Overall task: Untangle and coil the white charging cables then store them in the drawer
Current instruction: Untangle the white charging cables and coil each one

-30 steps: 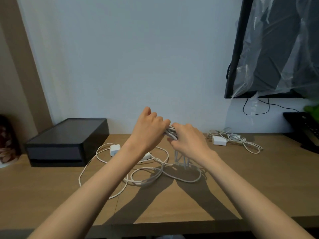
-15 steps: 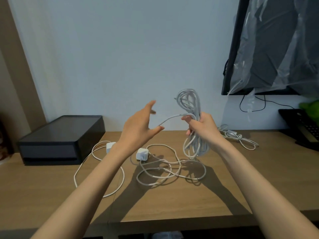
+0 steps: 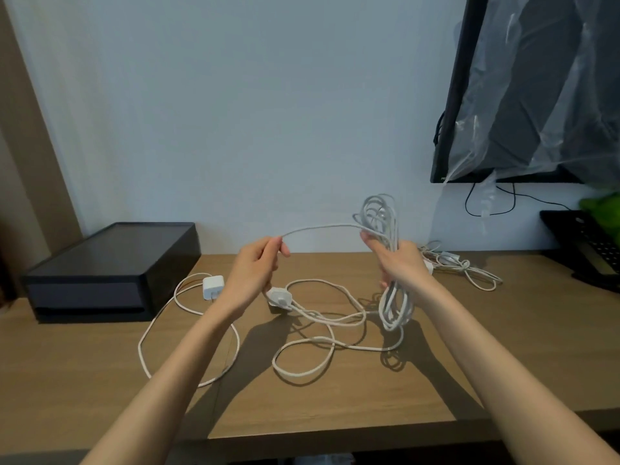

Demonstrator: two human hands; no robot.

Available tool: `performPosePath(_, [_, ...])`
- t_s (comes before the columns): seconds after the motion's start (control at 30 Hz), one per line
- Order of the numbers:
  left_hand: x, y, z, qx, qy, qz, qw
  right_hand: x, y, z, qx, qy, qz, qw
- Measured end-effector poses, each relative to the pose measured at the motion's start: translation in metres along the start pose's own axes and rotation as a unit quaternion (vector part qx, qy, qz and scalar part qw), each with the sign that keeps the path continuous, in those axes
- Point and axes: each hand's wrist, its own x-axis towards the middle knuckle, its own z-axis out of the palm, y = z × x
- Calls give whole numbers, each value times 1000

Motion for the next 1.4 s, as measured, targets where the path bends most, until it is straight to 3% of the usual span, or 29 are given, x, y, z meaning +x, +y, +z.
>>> performPosePath(0.1, [10, 16, 2, -53, 9, -33, 998, -4, 8, 11, -93, -30, -53, 994])
performPosePath(0.23, [18, 16, 8, -23, 27, -20, 999, -9, 13, 21, -147, -99, -57, 982])
performPosePath(0.5, [12, 5, 28, 88, -31, 33, 995, -8, 8, 30, 29, -175, 30, 984])
performPosePath(0.63, [12, 0, 38, 193, -53, 57, 978, -1, 3, 37, 98, -154, 18, 983])
performPosePath(0.93, [27, -12, 45, 253, -135, 65, 956, 14, 0, 52, 146, -149, 0, 978])
performPosePath(1.07, [37, -17, 44, 237, -145, 70, 958, 20, 2, 54, 205, -164, 3, 965])
performPosePath(1.27, [46, -28, 43, 223, -157, 74, 959, 33, 8, 58, 194, -177, 0, 965])
performPosePath(1.4, [47, -45, 37, 117, -147, 37, 981, 49, 12, 56, 322, -145, 61, 934])
